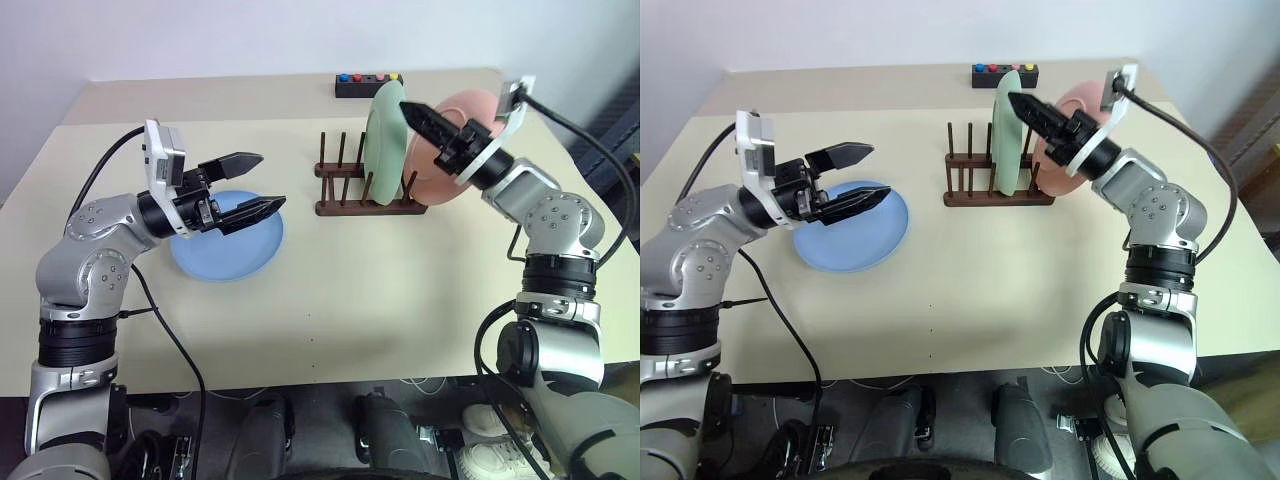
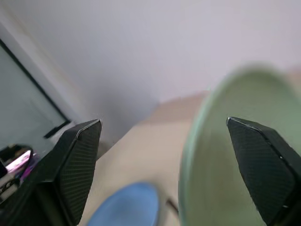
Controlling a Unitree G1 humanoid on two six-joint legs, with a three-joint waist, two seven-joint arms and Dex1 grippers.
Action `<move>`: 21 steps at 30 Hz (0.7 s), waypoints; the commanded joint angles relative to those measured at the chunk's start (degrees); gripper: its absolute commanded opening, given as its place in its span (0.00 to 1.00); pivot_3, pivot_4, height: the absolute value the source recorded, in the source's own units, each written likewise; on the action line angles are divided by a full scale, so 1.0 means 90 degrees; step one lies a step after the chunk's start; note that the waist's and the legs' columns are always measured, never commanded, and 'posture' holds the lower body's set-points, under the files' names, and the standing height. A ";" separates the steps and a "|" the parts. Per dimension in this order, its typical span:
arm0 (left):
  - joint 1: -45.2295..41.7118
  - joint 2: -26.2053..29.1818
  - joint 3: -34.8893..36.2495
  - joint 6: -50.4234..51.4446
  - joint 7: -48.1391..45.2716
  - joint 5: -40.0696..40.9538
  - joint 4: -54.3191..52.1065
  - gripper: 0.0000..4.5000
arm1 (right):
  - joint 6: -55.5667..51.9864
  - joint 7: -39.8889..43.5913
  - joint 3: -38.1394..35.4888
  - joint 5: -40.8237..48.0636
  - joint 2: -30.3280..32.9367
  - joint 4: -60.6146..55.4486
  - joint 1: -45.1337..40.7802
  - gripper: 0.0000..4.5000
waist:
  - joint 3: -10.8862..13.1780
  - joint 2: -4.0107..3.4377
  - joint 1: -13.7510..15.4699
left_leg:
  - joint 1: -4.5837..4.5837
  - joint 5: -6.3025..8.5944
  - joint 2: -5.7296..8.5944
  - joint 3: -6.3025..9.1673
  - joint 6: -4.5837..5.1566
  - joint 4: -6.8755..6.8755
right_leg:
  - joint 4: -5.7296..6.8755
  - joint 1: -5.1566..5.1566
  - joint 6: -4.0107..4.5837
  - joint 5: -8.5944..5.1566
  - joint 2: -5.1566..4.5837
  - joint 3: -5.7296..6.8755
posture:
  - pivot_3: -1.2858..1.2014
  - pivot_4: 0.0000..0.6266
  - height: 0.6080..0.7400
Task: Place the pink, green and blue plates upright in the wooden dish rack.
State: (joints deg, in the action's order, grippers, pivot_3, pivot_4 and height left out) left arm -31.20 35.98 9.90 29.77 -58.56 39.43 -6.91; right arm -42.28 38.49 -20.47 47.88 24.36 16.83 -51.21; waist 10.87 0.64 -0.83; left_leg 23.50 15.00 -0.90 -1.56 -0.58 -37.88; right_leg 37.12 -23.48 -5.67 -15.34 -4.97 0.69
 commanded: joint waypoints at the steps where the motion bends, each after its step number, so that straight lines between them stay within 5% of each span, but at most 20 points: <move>1: -0.0008 0.0136 0.0198 -0.0033 -0.0022 0.0106 -0.0145 1.00 | 0.0652 0.0057 -0.0365 0.0046 0.0208 -0.0616 -0.0290 0.99 | 0.0000 0.0000 0.0002 | 0.0000 0.0000 0.0000 0.0000 0.0000 0.0000 | 0.0000 0.0000 0.0000 0.0000 0.0000 0.0000 | 0.52 0.24 1.00; 8: -0.0127 0.0595 0.0609 0.0316 0.0231 0.0109 0.0339 1.00 | 0.1940 0.1822 0.0875 -0.1134 0.1340 -0.2275 0.0731 0.99 | -0.0001 0.0005 0.0013 | 0.0000 0.0001 0.0000 0.0002 0.0001 0.0003 | -0.0006 0.0001 -0.0001 -0.0001 0.0000 0.0002 | 0.52 0.24 1.00; 21: -0.0037 0.1828 0.0906 0.0322 0.0770 -0.0916 0.1992 1.00 | 0.0282 0.2533 0.0223 0.1326 0.1741 -0.3309 0.1604 0.99 | 0.0006 0.0010 0.0010 | -0.0004 0.0003 -0.0005 -0.0001 0.0003 0.0004 | -0.0006 0.0002 0.0001 0.0000 -0.0008 -0.0001 | 0.52 0.24 1.00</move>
State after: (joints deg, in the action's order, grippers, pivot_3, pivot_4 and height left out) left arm -31.37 50.73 16.07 32.95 -53.13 32.76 10.41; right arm -38.83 61.26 -16.48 56.79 39.79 -11.06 -36.77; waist 10.92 0.73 -0.74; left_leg 23.46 15.02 -0.95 -1.57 -0.55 -37.85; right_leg 37.07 -23.46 -5.67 -15.34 -5.05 0.67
